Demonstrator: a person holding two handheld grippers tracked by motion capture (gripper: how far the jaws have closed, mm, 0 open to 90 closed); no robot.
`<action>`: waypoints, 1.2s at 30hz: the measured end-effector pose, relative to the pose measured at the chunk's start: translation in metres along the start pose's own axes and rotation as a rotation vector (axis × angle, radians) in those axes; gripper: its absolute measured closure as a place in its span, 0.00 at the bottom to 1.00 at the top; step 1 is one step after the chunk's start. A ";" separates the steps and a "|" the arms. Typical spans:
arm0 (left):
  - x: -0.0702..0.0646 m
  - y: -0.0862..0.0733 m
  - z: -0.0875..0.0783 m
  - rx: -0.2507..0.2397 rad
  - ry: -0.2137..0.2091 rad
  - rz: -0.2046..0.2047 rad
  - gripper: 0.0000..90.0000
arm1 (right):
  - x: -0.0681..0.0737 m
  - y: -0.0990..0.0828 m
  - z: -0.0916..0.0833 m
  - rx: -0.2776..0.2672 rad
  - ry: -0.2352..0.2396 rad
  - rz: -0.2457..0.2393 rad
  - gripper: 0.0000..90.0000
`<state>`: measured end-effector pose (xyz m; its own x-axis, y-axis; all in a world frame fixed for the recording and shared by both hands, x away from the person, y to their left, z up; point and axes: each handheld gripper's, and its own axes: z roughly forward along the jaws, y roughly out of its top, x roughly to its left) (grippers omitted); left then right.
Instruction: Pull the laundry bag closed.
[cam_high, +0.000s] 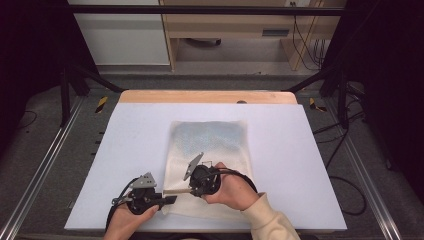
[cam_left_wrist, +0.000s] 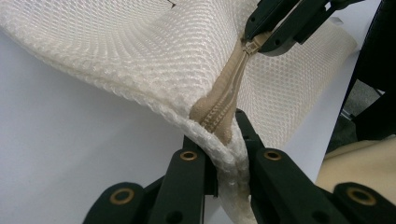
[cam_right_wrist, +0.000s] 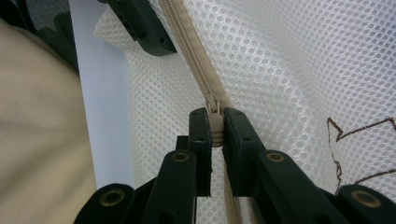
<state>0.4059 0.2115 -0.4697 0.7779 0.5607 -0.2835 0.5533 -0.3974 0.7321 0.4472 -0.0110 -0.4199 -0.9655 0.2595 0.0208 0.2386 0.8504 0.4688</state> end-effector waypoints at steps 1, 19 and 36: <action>0.000 0.000 0.000 0.000 0.000 0.000 0.94 | 0.000 0.000 0.000 -0.002 0.000 0.000 0.91; -0.003 0.001 0.004 0.002 -0.006 0.011 0.94 | 0.002 -0.009 -0.006 -0.019 -0.002 0.002 0.92; -0.006 0.002 0.007 0.001 -0.003 0.032 0.94 | 0.002 -0.020 -0.015 -0.029 -0.019 0.009 0.91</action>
<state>0.4044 0.2021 -0.4710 0.7960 0.5458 -0.2617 0.5286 -0.4161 0.7399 0.4389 -0.0341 -0.4158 -0.9612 0.2758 0.0079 0.2436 0.8348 0.4938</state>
